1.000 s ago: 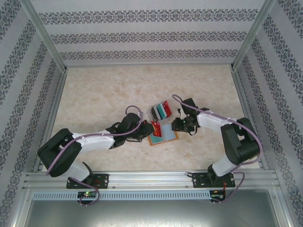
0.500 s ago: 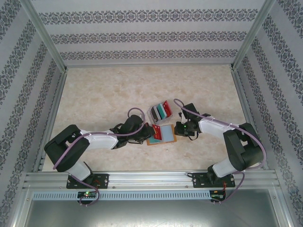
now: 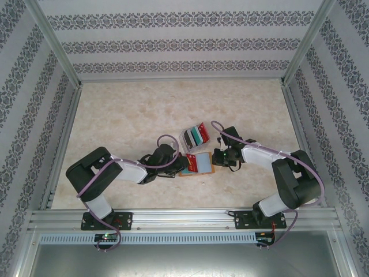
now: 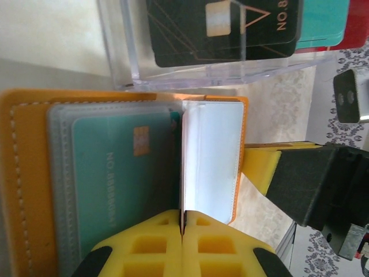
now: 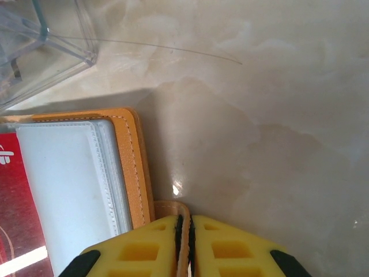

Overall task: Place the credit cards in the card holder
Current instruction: Insert the credit card into the card slot.

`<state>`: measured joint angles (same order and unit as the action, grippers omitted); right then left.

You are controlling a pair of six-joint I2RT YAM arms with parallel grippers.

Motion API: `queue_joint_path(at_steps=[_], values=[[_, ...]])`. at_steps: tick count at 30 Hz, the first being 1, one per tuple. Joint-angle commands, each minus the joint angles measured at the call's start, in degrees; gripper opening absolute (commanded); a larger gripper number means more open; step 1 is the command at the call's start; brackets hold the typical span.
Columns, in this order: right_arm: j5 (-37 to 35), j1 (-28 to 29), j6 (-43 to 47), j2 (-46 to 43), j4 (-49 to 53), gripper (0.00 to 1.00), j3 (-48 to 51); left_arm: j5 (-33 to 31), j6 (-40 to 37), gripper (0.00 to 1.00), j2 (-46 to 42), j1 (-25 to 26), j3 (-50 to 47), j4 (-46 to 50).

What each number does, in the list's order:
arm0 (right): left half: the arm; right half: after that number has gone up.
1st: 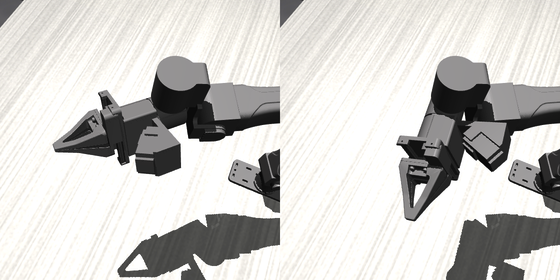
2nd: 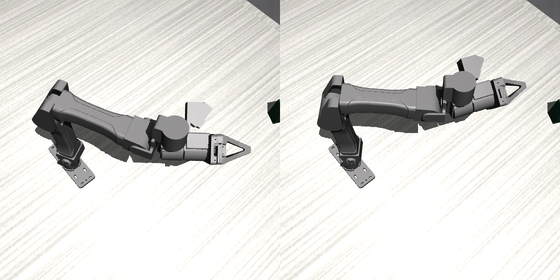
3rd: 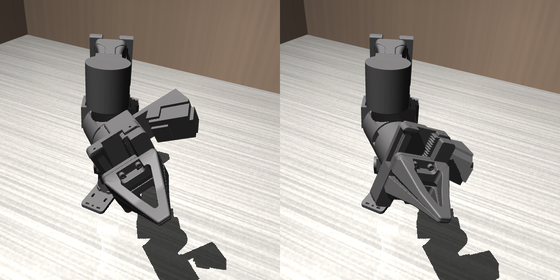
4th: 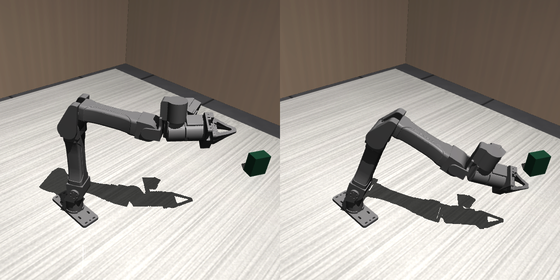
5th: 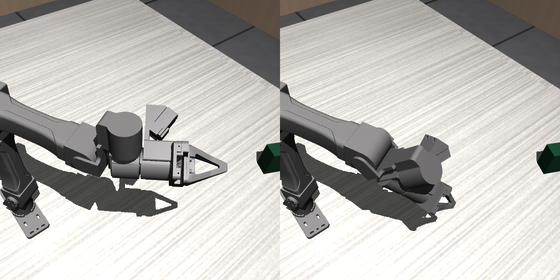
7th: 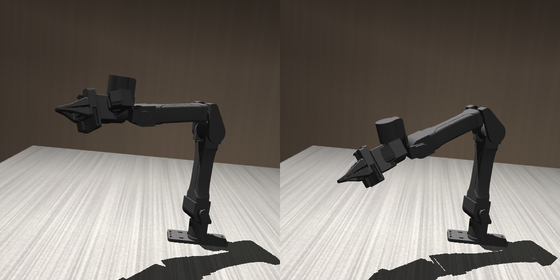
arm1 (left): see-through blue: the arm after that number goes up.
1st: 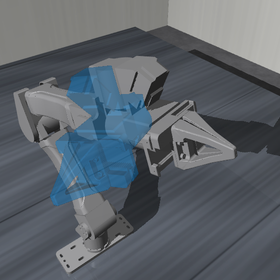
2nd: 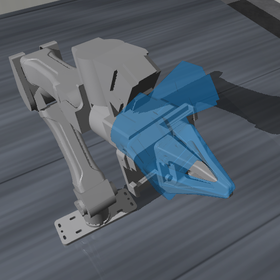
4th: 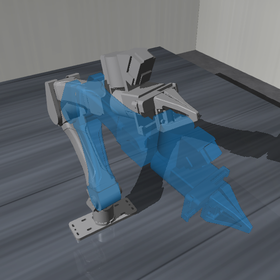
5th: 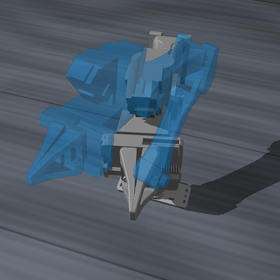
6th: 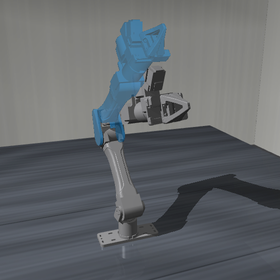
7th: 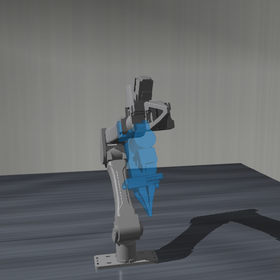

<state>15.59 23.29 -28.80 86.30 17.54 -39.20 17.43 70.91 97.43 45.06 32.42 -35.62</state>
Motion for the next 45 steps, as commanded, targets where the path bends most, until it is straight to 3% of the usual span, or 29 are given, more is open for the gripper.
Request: queue_joint_path(at_steps=[1, 23, 38, 45], values=[[1.4, 1.6, -0.7, 1.4, 1.7, 0.13, 0.4, -0.8, 0.1, 0.00, 1.4, 1.2, -1.2, -3.5], [1.4, 1.7, -0.4, 1.9, 1.9, 0.14, -0.1, 2.5, 0.2, 0.01, 6.8, 1.4, 2.3, -2.1], [1.4, 1.7, -0.3, 1.8, 2.1, 0.16, -0.1, 5.0, -1.9, 0.13, 8.2, 2.6, 7.9, 5.2], [1.0, 1.7, -0.4, 1.4, 2.1, 0.16, 0.1, -0.1, -2.7, 0.21, 3.5, 2.8, 6.6, 12.7]])
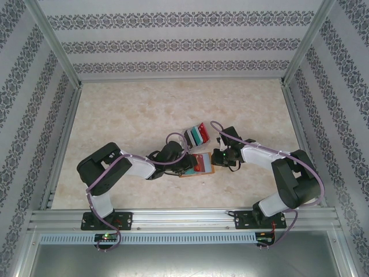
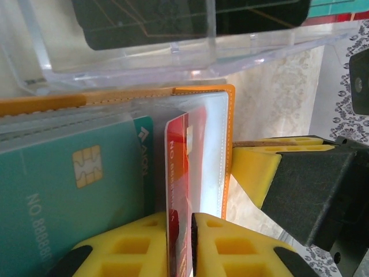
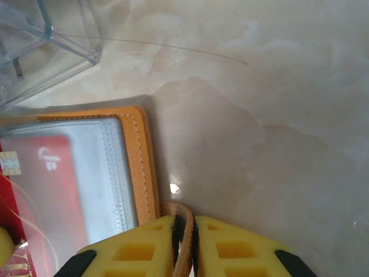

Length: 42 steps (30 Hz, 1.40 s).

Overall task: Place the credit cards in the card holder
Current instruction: Insert the credit card into the card slot.

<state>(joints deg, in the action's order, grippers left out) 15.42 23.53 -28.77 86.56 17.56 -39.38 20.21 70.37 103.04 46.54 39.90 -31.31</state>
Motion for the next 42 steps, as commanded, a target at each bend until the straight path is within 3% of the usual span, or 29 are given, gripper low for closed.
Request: queue_joint_path(at_steps=[1, 8, 12, 22, 42], values=[[1.2, 1.4, -0.4, 1.1, 2.1, 0.16, 0.2, -3.4, -2.6, 0.22, -2.8, 1.4, -0.9, 9.7], [1.5, 1.4, -0.1, 1.7, 2.3, 0.16, -0.2, -3.5, -4.6, 0.21, -3.7, 1.6, 0.7, 13.9], [1.5, 1.4, -0.1, 1.7, 2.3, 0.16, -0.3, -3.0, -5.0, 0.15, -2.8, 1.8, 1.6, 14.3], [2.5, 1.5, 0.1, 1.6, 1.9, 0.16, 0.1, 1.1, -6.3, 0.15, 1.6, 2.0, 6.2, 15.0], [1.8, 1.5, -0.1, 1.4, 2.3, 0.15, 0.1, 4.0, -9.2, 0.27, 4.4, 2.9, 11.9, 19.4]])
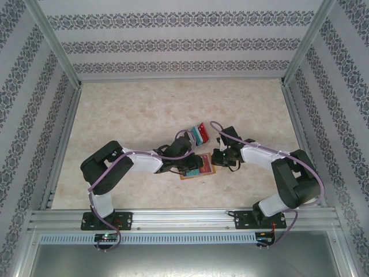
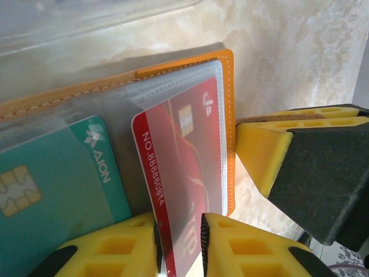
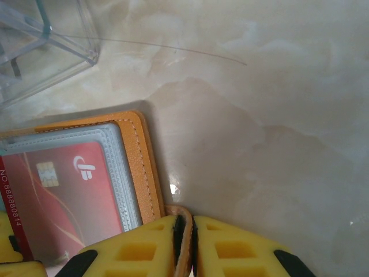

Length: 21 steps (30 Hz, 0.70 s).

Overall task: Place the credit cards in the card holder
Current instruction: Insert the credit card into the card slot.

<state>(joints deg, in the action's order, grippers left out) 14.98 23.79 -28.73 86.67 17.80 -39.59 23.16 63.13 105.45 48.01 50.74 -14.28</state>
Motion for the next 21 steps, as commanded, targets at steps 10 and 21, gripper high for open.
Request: queue_joint_path(at_steps=[10, 21], values=[[0.4, 1.3, -0.7, 1.7, 2.5, 0.10, -0.1, -6.2, -1.0, 0.31, -4.4, 1.5, -3.1, 7.7], [0.9, 1.3, -0.5, 2.2, 2.2, 0.10, -0.3, -3.6, -2.2, 0.26, -1.3, 1.5, -1.0, 5.0]])
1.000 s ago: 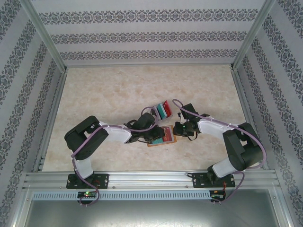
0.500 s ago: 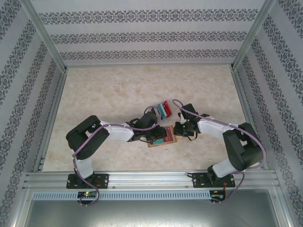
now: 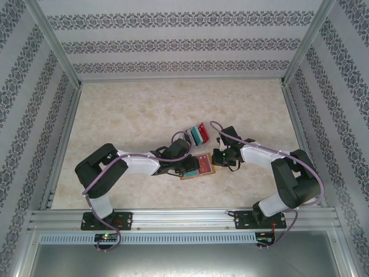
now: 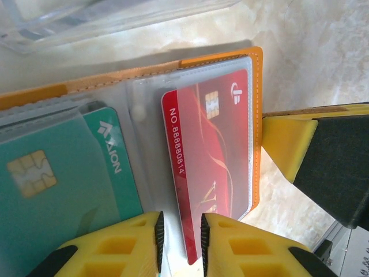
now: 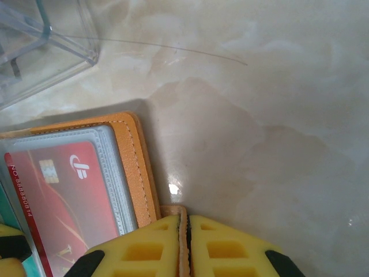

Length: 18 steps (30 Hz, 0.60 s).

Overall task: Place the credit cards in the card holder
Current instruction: Insert the credit card into the card slot.

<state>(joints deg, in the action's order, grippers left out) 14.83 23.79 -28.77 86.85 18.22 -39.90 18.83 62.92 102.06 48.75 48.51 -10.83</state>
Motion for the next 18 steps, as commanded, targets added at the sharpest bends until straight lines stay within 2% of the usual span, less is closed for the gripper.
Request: queue_joint_path(at_steps=[1, 7, 16, 18], values=[[1.1, 1.3, -0.4, 2.0, 1.8, 0.10, 0.0, 1.0, -2.1, 0.25, 2.4, 0.7, 1.6, 1.6], [1.1, 1.4, -0.3, 2.0, 1.8, 0.10, 0.0, 1.5, -2.9, 0.19, 3.0, 0.7, 2.4, 1.1], [0.8, 1.5, -0.4, 2.2, 2.1, 0.11, -0.1, 3.2, -4.3, 0.19, 4.6, 0.7, 3.9, 0.3], [0.6, 1.5, -0.5, 2.2, 2.2, 0.11, -0.2, 1.9, -3.9, 0.19, 4.0, 0.7, 3.4, 1.5]])
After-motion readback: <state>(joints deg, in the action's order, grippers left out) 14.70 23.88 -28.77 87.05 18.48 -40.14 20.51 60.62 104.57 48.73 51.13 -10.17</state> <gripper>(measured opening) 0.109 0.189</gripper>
